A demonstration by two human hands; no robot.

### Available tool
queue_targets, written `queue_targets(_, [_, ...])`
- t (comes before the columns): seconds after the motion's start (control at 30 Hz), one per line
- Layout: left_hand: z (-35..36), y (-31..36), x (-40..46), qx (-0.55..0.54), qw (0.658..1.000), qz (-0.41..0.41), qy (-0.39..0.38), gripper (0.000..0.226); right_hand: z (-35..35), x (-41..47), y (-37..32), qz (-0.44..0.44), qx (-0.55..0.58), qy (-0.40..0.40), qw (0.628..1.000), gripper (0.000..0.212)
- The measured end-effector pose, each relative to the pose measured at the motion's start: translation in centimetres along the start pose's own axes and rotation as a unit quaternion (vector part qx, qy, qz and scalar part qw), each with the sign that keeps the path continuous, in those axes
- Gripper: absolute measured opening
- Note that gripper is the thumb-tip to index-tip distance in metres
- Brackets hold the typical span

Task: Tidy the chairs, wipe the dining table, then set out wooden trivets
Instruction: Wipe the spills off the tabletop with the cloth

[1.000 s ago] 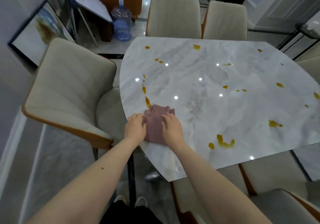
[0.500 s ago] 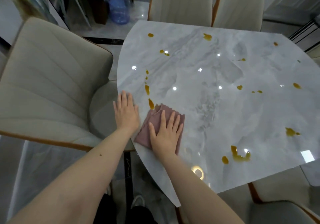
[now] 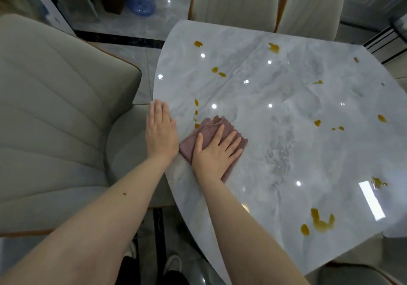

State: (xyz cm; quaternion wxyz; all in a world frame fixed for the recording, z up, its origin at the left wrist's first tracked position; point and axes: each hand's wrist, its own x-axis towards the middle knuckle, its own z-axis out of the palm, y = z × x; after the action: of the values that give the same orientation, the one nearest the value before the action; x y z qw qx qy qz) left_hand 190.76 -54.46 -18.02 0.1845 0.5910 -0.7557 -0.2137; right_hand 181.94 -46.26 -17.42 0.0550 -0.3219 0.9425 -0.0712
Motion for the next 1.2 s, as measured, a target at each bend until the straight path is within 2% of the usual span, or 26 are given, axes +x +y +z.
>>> queue_targets(0.27, [0.3, -0.2, 0.2, -0.04, 0.999, 0.004, 0.009, 0.052, 0.4, 5.2, -4.1, -0.031, -0.006, -0.012, 0.999, 0.073])
queue_targets(0.43, [0.3, -0.1, 0.0, -0.053, 0.999, 0.007, 0.013, 0.052, 0.4, 7.6, -5.0, -0.145, -0.006, -0.02, 0.989, 0.06])
queue_targets(0.6, [0.2, -0.1, -0.3, -0.065, 0.998, 0.008, 0.009, 0.052, -0.6, 7.0, -3.3, -0.292, 0.01, -0.044, 0.955, 0.056])
queue_targets(0.83, [-0.2, 0.0, -0.5, -0.063, 0.998, 0.012, 0.011, 0.052, -2.2, 1.6, 3.8, -0.385, -0.005, -0.086, 0.919, 0.055])
queue_targets(0.9, [-0.2, -0.2, -0.4, -0.06, 0.998, 0.017, 0.013, 0.052, -2.4, 1.5, 5.2, -0.391, -0.02, -0.095, 0.915, 0.054])
queue_targets(1.0, [-0.1, -0.1, -0.4, -0.062, 0.998, 0.015, 0.019, 0.051, -2.3, 3.4, 4.6, -0.362, -0.023, -0.076, 0.929, 0.054])
queue_targets(1.2, [0.4, -0.4, -0.2, -0.056, 0.997, 0.023, 0.041, 0.05, -0.2, 8.2, -2.6, -0.266, -0.004, -0.04, 0.963, 0.054])
